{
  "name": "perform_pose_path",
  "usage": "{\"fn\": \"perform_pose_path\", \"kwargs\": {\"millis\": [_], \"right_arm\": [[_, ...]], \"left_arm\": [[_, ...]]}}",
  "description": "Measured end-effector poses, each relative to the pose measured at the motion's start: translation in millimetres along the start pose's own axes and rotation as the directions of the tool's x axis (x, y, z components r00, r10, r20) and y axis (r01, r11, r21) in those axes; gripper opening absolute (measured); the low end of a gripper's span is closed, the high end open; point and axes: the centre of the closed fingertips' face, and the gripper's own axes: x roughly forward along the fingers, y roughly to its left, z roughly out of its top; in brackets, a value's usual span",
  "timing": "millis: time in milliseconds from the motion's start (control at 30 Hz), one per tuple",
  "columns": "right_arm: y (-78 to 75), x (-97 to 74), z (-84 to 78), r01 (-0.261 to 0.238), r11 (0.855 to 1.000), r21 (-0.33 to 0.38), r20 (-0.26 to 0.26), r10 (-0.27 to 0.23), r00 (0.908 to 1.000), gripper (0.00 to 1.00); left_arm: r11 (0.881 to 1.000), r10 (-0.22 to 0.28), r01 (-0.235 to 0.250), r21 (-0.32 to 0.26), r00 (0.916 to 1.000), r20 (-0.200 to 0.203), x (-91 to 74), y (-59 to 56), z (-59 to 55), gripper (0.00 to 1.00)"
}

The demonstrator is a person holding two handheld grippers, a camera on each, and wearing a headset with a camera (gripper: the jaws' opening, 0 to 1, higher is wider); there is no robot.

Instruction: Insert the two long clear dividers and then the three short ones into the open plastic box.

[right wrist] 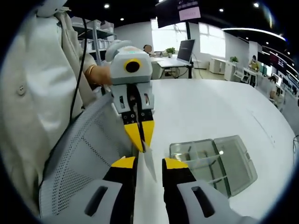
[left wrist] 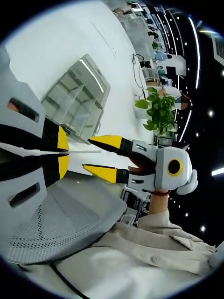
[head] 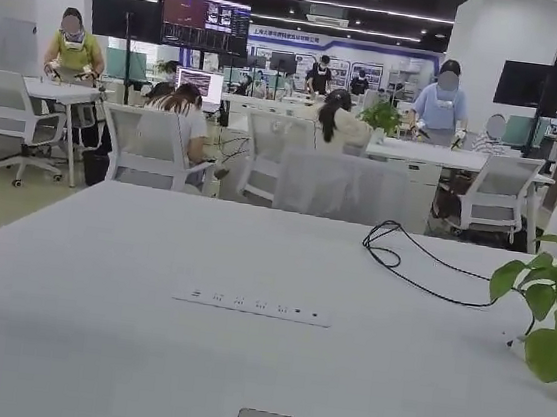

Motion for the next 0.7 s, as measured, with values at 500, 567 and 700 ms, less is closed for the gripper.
{"fn": "perform_pose_path", "kwargs": {"millis": [500,567,700], "right_arm": [[9.3,6.1,-0.8,-0.057,0.998,-0.034,0.008,0.057,0.9983,0.09],[9.0,6.2,-0.8,-0.056,0.998,-0.043,0.010,0.056,0.9984,0.05],[10.0,6.9,-0.8,-0.061,0.997,-0.046,0.010,0.062,0.9980,0.03]], "left_arm": [[0.997,-0.055,0.053,0.061,0.9980,0.030,-1.3,-7.6,8.7,0.00],[0.997,-0.057,0.054,0.062,0.9979,0.033,-1.5,-7.8,9.0,0.00],[0.997,-0.045,0.043,0.063,0.9985,0.031,-1.3,-6.3,8.8,0.00]]}}
